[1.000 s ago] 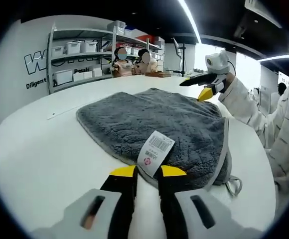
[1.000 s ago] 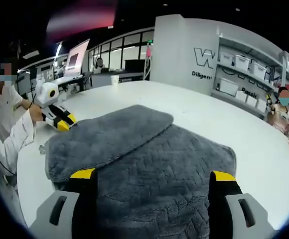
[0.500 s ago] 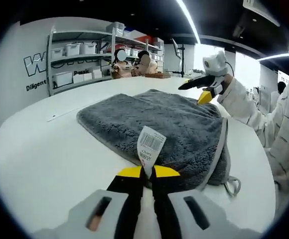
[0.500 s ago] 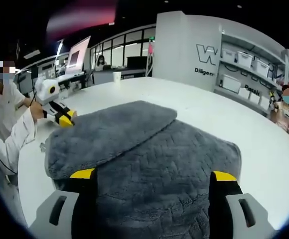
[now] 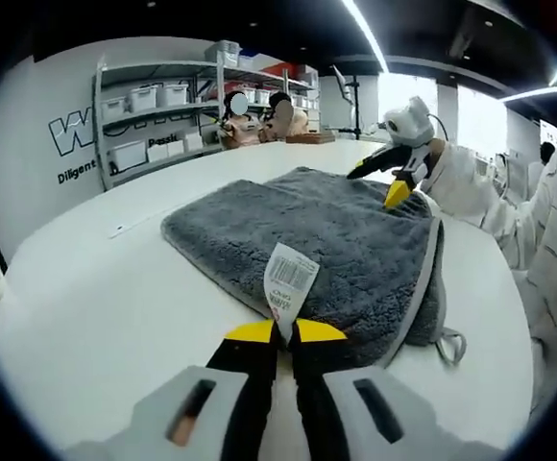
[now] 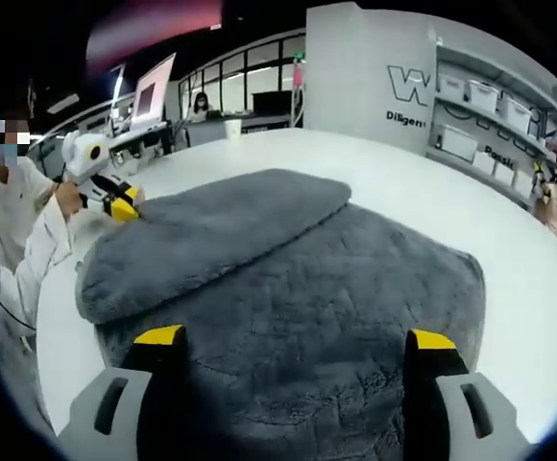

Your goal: Open the folded towel by lifting each exposed corner and separating the folded layers until the towel lies flat within the target outline without major curled edges

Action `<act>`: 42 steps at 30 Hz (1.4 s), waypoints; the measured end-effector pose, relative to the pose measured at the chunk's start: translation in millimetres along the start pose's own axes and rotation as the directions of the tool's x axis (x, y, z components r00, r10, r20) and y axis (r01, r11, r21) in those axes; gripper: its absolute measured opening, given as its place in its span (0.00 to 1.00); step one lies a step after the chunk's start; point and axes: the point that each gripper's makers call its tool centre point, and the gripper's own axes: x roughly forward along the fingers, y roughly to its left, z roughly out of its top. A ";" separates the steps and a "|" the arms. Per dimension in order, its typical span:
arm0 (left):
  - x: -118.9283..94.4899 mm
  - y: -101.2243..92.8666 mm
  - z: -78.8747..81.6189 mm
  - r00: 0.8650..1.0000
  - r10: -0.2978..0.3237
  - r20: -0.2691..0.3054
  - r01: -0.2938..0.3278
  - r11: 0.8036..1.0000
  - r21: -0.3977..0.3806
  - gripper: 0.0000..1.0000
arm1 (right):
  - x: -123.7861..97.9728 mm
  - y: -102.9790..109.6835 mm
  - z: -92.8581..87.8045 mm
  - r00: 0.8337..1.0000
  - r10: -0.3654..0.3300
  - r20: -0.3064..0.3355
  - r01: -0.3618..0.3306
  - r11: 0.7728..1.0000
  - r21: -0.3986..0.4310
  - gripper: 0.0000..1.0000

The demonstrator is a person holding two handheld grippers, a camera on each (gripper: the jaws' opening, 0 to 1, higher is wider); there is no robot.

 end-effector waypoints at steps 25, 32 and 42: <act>-46.6 42.9 -39.9 0.984 0.150 -0.095 -0.154 0.987 -0.039 0.04 | 7.1 -2.6 -11.0 0.999 0.012 -0.042 -0.012 1.000 -0.001 0.94; -56.1 49.1 -47.3 0.975 0.182 -0.123 -0.189 0.981 -0.047 0.04 | 7.1 -3.6 -10.9 0.999 0.013 -0.040 -0.013 1.000 -0.001 0.94; -73.7 62.3 -58.5 0.959 0.236 -0.158 -0.248 0.967 -0.062 0.04 | 7.2 -4.2 -10.7 0.999 0.012 -0.038 -0.012 1.000 0.000 0.94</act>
